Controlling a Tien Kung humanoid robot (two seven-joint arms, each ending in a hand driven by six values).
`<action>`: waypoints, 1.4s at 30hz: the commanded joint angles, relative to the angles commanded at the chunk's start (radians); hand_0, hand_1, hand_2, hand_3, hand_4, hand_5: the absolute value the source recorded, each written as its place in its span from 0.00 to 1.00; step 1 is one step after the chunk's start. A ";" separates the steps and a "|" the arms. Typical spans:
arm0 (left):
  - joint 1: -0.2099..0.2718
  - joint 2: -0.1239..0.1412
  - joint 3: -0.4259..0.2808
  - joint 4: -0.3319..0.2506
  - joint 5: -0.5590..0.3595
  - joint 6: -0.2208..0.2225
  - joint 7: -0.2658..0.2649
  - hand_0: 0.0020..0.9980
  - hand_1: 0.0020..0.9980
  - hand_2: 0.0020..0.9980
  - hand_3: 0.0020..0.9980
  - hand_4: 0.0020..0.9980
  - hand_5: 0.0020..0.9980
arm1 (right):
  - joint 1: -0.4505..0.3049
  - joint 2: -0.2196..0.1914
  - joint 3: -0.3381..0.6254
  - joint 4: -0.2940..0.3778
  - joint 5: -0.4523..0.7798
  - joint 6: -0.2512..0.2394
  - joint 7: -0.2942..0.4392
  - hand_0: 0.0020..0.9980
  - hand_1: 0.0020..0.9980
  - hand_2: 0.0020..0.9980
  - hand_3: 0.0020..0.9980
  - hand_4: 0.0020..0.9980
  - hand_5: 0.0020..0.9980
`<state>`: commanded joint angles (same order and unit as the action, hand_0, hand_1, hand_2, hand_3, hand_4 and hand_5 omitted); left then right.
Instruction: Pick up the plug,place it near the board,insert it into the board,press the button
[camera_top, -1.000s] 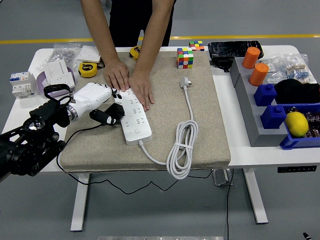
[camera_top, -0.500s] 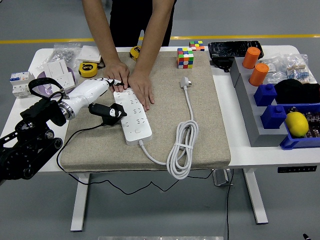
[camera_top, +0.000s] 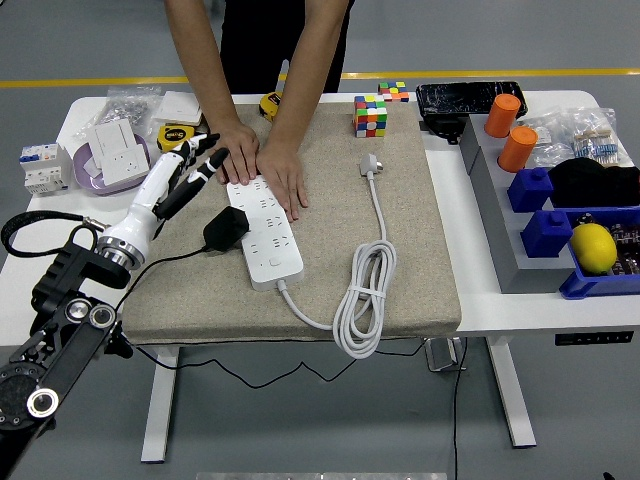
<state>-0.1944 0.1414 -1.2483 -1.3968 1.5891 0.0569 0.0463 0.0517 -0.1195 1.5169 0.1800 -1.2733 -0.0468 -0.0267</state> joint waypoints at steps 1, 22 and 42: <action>0.017 -0.001 0.001 -0.004 0.012 -0.009 0.007 0.95 0.95 0.91 0.89 0.98 1.00 | -0.001 0.000 0.000 0.000 -0.001 0.000 0.000 0.89 0.82 0.77 0.79 1.00 0.85; 0.012 0.060 0.097 0.098 0.196 -0.031 -0.017 0.95 0.94 0.90 0.88 0.95 1.00 | 0.003 -0.008 -0.002 0.000 0.002 0.000 0.000 0.89 0.82 0.77 0.79 1.00 0.86; -0.095 0.119 0.268 0.113 0.272 -0.024 -0.010 0.95 0.94 0.89 0.87 0.94 1.00 | 0.012 -0.012 -0.004 0.000 0.003 0.000 -0.001 0.89 0.82 0.77 0.79 1.00 0.87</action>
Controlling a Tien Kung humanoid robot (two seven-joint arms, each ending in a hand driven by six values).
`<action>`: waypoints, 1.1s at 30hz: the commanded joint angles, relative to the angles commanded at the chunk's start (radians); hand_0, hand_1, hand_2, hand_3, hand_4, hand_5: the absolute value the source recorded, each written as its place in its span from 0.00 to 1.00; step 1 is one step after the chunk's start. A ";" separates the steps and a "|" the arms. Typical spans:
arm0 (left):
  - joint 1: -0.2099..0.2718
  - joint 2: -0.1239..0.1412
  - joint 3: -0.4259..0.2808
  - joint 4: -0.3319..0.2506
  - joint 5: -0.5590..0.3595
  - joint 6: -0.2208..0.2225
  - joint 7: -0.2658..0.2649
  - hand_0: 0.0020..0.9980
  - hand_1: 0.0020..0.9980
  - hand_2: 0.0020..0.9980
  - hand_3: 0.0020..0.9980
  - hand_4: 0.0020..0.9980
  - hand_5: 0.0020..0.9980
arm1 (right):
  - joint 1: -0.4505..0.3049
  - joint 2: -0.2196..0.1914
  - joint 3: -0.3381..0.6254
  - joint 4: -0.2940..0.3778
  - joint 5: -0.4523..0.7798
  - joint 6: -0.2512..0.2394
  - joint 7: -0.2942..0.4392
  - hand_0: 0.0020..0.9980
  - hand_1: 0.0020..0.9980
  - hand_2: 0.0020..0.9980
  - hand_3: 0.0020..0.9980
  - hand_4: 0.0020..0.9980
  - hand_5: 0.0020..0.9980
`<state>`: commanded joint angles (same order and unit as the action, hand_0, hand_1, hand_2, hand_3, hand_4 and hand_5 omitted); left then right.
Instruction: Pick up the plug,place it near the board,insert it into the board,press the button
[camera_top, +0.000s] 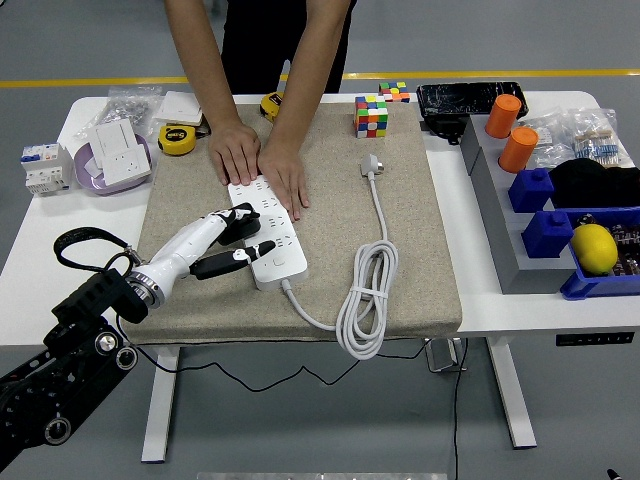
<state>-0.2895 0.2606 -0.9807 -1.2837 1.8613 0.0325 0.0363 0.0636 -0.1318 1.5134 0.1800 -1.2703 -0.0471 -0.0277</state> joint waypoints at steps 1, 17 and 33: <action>-0.002 0.001 0.002 -0.001 0.001 0.000 0.000 0.95 0.93 0.89 0.87 0.94 1.00 | 0.000 0.000 0.001 0.000 -0.001 0.000 0.000 0.89 0.82 0.77 0.79 1.00 0.87; -0.007 0.010 0.011 -0.028 0.072 0.010 0.013 0.95 0.93 0.89 0.87 0.94 1.00 | 0.000 0.000 0.007 0.000 -0.003 -0.001 -0.001 0.89 0.82 0.77 0.79 1.00 0.87; -0.017 -0.011 -0.007 -0.031 0.102 0.022 0.009 0.94 0.93 0.88 0.86 0.94 1.00 | -0.002 0.000 0.006 0.000 0.000 -0.001 -0.002 0.89 0.82 0.77 0.79 1.00 0.88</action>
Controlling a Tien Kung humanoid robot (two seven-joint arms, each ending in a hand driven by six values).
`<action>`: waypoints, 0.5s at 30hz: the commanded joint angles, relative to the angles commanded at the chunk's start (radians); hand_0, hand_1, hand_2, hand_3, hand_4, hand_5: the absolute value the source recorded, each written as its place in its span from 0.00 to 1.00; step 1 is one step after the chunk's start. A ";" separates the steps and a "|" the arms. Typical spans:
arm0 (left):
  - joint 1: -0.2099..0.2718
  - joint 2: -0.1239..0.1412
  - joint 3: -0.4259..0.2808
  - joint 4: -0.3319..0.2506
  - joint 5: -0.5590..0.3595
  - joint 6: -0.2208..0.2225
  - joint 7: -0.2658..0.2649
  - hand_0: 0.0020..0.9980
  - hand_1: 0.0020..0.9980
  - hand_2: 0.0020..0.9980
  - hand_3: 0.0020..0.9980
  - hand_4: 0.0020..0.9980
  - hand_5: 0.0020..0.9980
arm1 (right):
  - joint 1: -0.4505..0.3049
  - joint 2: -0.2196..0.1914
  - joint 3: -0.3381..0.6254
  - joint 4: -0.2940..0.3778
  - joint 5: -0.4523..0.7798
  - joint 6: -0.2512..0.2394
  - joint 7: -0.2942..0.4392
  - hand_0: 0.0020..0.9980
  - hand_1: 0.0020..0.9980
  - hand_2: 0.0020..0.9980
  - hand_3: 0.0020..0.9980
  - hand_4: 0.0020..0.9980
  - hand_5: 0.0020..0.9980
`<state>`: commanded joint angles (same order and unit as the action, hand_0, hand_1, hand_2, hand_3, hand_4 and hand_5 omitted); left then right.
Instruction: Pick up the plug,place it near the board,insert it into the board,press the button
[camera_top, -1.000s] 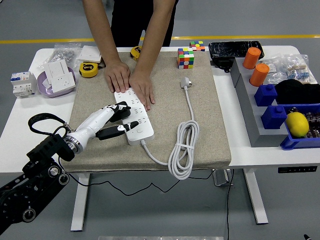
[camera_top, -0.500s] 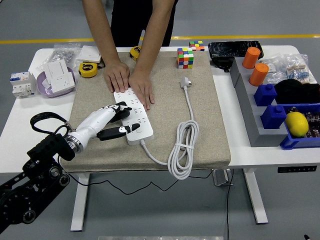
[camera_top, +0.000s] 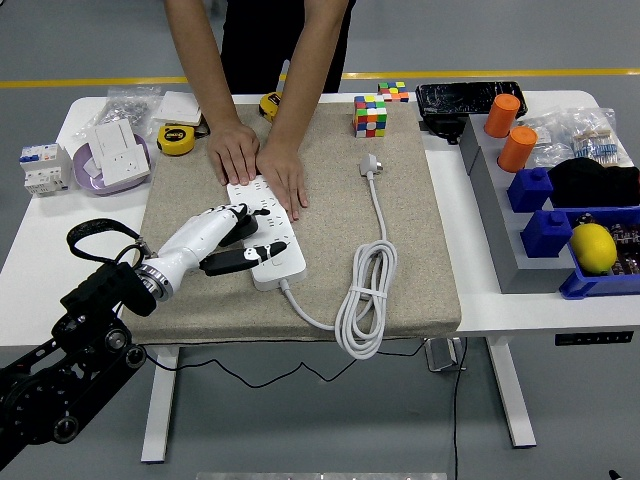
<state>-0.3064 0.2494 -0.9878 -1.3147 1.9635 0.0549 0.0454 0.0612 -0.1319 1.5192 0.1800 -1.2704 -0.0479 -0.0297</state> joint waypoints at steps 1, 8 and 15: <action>0.003 -0.001 -0.009 -0.005 0.006 0.002 0.001 0.94 0.93 0.88 0.86 0.94 1.00 | 0.000 0.000 0.000 0.000 0.000 0.000 0.001 0.89 0.82 0.77 0.79 1.00 0.88; 0.012 0.009 -0.018 -0.005 0.017 -0.001 0.006 0.95 0.93 0.88 0.86 0.94 1.00 | -0.003 0.000 0.001 0.000 -0.001 0.000 0.000 0.89 0.82 0.77 0.79 1.00 0.88; 0.009 0.008 0.005 0.027 0.013 -0.007 0.004 0.95 0.93 0.88 0.86 0.94 1.00 | -0.001 -0.001 -0.002 0.000 0.002 0.000 0.001 0.89 0.82 0.77 0.79 1.00 0.88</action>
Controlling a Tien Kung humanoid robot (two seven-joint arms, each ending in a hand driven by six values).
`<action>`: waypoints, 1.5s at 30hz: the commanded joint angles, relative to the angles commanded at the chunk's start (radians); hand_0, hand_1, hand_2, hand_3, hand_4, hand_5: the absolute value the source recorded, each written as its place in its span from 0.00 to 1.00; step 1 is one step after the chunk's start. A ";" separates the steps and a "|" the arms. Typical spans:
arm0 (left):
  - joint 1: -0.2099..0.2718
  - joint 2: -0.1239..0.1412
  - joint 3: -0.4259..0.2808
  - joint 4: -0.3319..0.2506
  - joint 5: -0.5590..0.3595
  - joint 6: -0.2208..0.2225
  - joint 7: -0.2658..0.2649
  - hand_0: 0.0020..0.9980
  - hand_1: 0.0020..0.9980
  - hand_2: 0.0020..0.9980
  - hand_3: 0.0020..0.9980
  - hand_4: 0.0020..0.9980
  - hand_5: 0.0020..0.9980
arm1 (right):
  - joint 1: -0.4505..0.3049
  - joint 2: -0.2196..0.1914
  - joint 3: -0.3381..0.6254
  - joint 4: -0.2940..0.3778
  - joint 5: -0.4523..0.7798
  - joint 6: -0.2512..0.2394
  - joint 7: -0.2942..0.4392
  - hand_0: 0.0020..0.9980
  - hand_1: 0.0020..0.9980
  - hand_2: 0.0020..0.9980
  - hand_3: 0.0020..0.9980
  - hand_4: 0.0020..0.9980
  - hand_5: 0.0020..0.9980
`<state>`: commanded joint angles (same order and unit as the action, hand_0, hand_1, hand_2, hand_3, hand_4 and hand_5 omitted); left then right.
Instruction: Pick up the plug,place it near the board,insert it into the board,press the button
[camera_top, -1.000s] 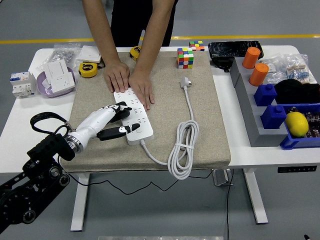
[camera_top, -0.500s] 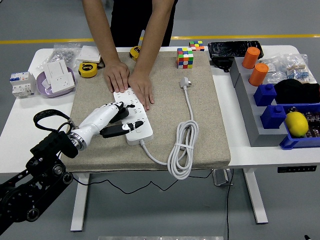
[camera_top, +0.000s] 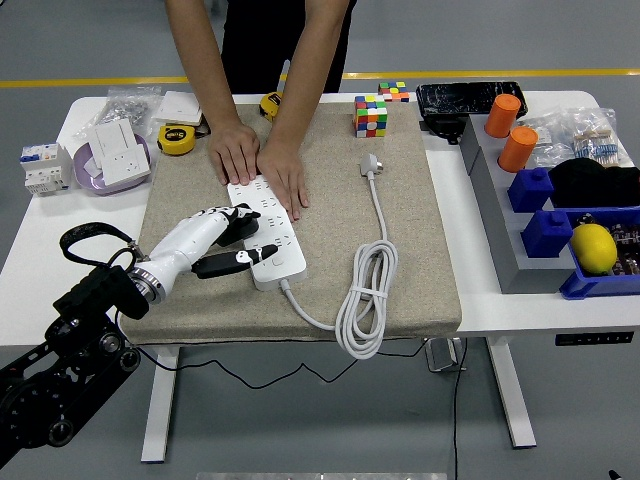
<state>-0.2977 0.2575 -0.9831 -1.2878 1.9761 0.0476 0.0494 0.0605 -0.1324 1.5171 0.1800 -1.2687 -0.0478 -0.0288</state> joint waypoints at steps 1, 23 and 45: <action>0.000 -0.005 -0.003 0.005 0.002 -0.002 0.000 0.95 0.93 0.88 0.86 0.94 1.00 | 0.000 0.000 0.000 0.000 0.000 0.000 0.000 0.89 0.82 0.77 0.79 1.00 0.88; -0.022 -0.015 0.008 -0.015 -0.030 0.040 -0.047 0.94 0.93 0.88 0.86 0.94 1.00 | -0.001 -0.001 -0.005 0.000 -0.001 0.000 -0.003 0.89 0.82 0.77 0.79 1.00 0.88; -0.027 -0.005 0.013 -0.207 -0.198 -0.209 0.190 0.13 0.05 0.15 0.80 0.42 0.15 | 0.002 0.001 -0.015 0.000 0.011 -0.001 -0.001 0.89 0.81 0.77 0.79 1.00 0.89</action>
<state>-0.3243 0.2527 -0.9698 -1.4945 1.7778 -0.1617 0.2393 0.0626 -0.1313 1.5022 0.1800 -1.2573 -0.0489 -0.0298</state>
